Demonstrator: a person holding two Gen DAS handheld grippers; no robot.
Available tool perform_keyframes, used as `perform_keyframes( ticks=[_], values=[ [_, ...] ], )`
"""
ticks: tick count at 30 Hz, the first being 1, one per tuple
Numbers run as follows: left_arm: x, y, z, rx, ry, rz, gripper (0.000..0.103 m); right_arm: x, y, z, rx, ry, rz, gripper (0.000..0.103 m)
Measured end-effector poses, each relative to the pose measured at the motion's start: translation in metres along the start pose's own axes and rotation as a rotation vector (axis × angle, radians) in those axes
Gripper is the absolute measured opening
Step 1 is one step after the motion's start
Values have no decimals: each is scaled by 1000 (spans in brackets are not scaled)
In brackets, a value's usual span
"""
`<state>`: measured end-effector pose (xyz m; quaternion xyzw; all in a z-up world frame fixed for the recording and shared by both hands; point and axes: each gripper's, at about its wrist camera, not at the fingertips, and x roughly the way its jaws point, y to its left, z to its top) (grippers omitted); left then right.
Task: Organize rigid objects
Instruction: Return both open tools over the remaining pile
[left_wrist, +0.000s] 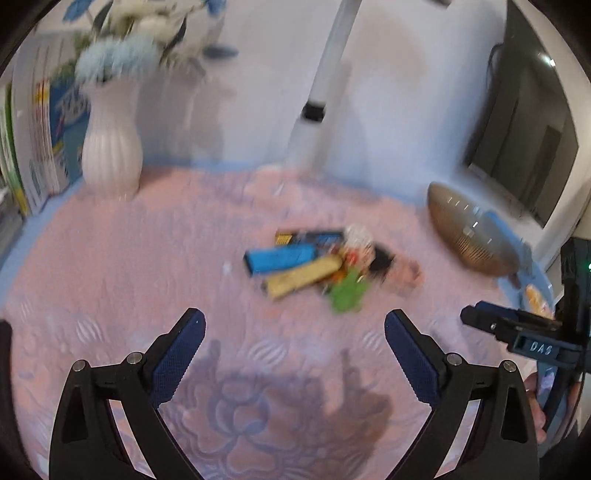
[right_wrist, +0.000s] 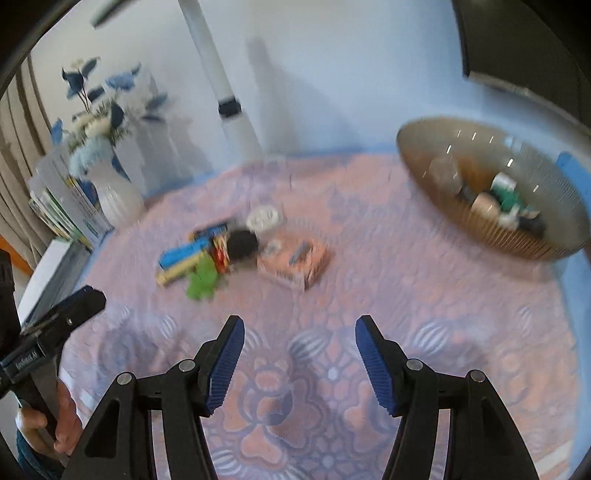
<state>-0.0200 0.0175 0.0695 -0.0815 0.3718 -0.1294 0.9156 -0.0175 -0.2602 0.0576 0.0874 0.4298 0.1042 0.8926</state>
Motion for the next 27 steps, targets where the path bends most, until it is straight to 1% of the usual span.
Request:
perform_keyframes(
  ticks=[4,6,7,10,12,15,17,18,22,27],
  values=[
    [18,4,-11,10,48,12,97,18,-3,-12,-7,21,-12,61],
    [15,2,-12,22,33,3,98,21,-4,-14,-9,23,-21,61],
    [17,2,-14,26,29,11,98,22,-5,-16,-4,25,-21,61],
    [22,-1,-16,45,56,37,97,26,-9,-16,13,36,-22,61],
    [20,-3,-16,55,49,61,97,28,-11,-16,21,43,-21,61],
    [20,-5,-16,67,51,74,98,29,-10,-15,19,43,-18,66],
    [20,-5,-16,70,49,73,98,29,-7,-15,8,43,-25,76],
    [20,-5,-16,69,48,73,98,29,-5,-16,0,41,-34,78],
    [19,-4,-16,62,42,67,98,29,-3,-15,-12,37,-44,78],
    [19,-4,-15,61,43,65,98,29,-8,-16,11,37,-36,79]
  ],
)
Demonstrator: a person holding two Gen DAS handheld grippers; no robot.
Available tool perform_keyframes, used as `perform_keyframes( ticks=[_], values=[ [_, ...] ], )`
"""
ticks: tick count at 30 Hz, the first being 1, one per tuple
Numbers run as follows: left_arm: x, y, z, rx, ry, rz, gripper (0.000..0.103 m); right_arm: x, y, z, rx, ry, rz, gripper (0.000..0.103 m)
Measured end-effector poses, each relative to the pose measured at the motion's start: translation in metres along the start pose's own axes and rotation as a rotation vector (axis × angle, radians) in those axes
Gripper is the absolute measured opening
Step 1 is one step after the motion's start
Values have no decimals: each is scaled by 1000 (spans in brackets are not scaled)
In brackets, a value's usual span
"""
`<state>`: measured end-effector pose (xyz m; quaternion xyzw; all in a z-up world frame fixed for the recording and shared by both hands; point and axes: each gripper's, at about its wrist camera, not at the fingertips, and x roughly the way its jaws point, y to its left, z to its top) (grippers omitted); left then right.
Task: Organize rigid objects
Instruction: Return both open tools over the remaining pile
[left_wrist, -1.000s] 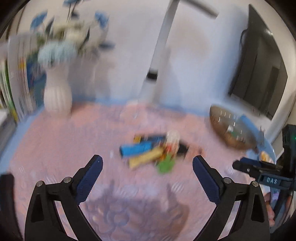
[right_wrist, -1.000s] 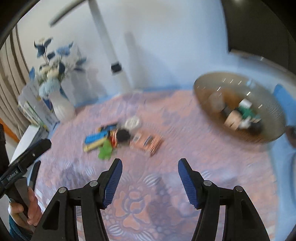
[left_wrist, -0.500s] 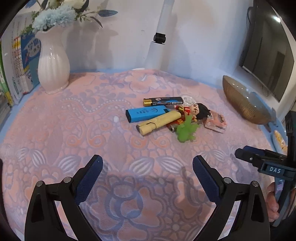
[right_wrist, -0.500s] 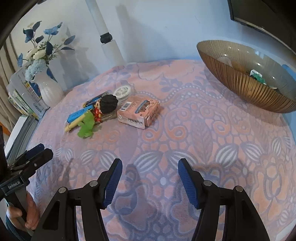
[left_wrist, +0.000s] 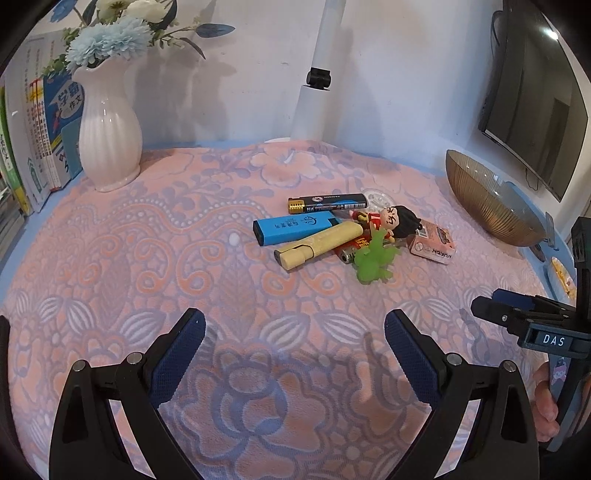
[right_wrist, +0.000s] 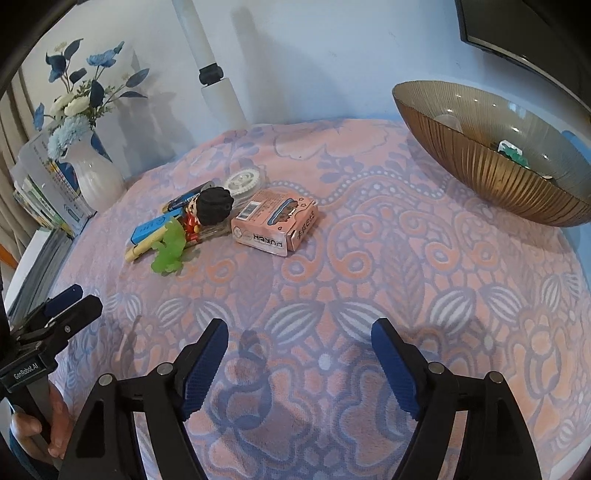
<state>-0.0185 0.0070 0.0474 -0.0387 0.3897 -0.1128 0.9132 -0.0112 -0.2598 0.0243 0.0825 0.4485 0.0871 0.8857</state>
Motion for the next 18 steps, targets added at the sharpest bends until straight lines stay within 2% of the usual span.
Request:
perform_keyframes(
  ticks=[5,7,8,10,15,17,18],
  values=[
    [-1,0,0,6,6,-2,97,-1,0,0,-3,5,0,79],
    [-1,0,3,15,39,-17,97,-1,-4,1,23,57,40,79],
    [-1,1,8,36,74,-29,97,-3,-7,2,50,93,88,78],
    [-3,3,17,76,99,-35,97,-12,-7,6,24,125,120,78],
    [4,6,47,157,98,-62,97,-23,15,36,-174,63,-12,78],
    [19,8,53,157,129,-91,89,-6,23,45,-237,84,-21,78],
    [30,10,55,148,156,-112,79,5,26,48,-270,93,-42,78]
  ],
)
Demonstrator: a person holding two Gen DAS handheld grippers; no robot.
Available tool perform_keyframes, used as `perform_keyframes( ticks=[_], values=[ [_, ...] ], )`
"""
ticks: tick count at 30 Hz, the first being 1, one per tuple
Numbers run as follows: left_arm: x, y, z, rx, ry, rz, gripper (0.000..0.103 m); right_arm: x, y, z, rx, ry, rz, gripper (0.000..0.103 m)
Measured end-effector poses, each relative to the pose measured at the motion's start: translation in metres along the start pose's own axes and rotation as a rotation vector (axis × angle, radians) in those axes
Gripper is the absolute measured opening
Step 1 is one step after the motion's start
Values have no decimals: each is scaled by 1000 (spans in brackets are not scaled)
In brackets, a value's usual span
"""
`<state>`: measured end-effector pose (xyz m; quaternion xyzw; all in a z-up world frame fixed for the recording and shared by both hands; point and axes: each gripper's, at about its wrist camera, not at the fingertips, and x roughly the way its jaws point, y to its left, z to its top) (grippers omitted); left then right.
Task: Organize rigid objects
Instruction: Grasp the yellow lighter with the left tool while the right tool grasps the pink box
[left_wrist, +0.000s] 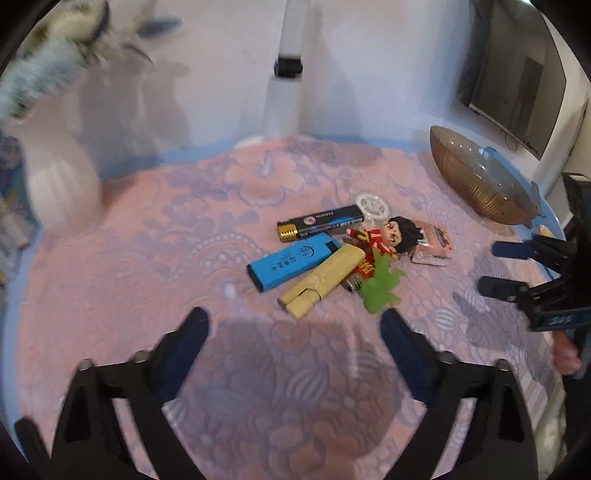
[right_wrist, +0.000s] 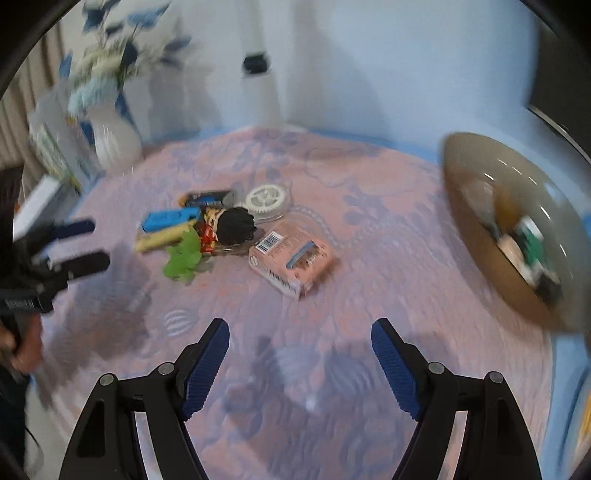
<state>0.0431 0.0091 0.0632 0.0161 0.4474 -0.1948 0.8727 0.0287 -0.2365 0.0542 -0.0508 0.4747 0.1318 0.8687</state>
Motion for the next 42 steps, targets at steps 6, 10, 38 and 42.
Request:
perform_keyframes(
  ticks=[6,10,38,42],
  values=[
    [39,5,4,44,70,-48,70,40,-11,15,-69,17,8,75],
    [47,-1,12,81,53,-49,70,55,-13,23,-104,-9,26,75],
    [-1,-47,-46,158,83,-77,35,1,-3,-55,-20,-41,27,41],
    [-2,-51,-41,163,60,-55,61,2,-6,-56,1,-42,48,41]
  ],
)
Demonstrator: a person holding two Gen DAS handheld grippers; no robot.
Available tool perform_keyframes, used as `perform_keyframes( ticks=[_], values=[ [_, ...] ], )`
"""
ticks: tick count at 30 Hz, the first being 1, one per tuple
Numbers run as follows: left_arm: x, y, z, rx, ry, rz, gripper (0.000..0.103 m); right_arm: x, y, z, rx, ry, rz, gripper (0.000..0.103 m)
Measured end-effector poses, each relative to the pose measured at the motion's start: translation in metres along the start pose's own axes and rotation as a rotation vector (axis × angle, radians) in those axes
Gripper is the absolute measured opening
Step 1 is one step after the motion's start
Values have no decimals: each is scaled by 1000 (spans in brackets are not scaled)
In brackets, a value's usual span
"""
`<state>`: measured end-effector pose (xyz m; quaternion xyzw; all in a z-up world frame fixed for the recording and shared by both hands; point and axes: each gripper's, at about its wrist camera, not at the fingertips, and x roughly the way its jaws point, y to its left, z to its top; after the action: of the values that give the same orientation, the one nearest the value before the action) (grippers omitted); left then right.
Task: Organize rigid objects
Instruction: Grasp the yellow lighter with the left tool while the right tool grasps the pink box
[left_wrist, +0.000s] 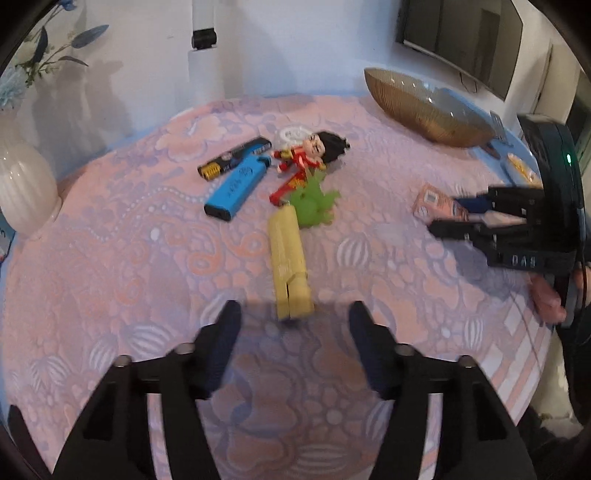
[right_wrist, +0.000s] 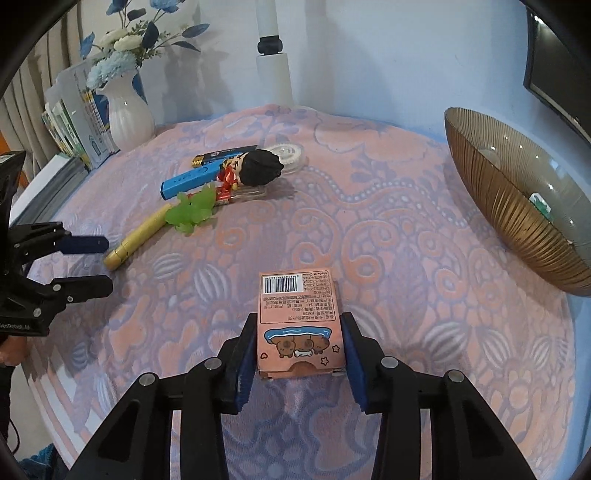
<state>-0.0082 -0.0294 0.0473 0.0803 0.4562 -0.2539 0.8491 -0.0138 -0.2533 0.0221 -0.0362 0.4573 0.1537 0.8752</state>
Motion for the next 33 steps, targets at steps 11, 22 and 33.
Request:
perform_keyframes(
  ticks=[11,22,33],
  values=[
    [23,9,16,-173,-38,4,14,-2,1,-2,-15,-11,-16,41],
    [-3,3,-16,-51,8,103,39,-3,1,-2,-14,-12,-17,41],
    [-3,6,-27,-155,-43,88,64,-3,-1,-2,-3,-12,8,47]
  ],
)
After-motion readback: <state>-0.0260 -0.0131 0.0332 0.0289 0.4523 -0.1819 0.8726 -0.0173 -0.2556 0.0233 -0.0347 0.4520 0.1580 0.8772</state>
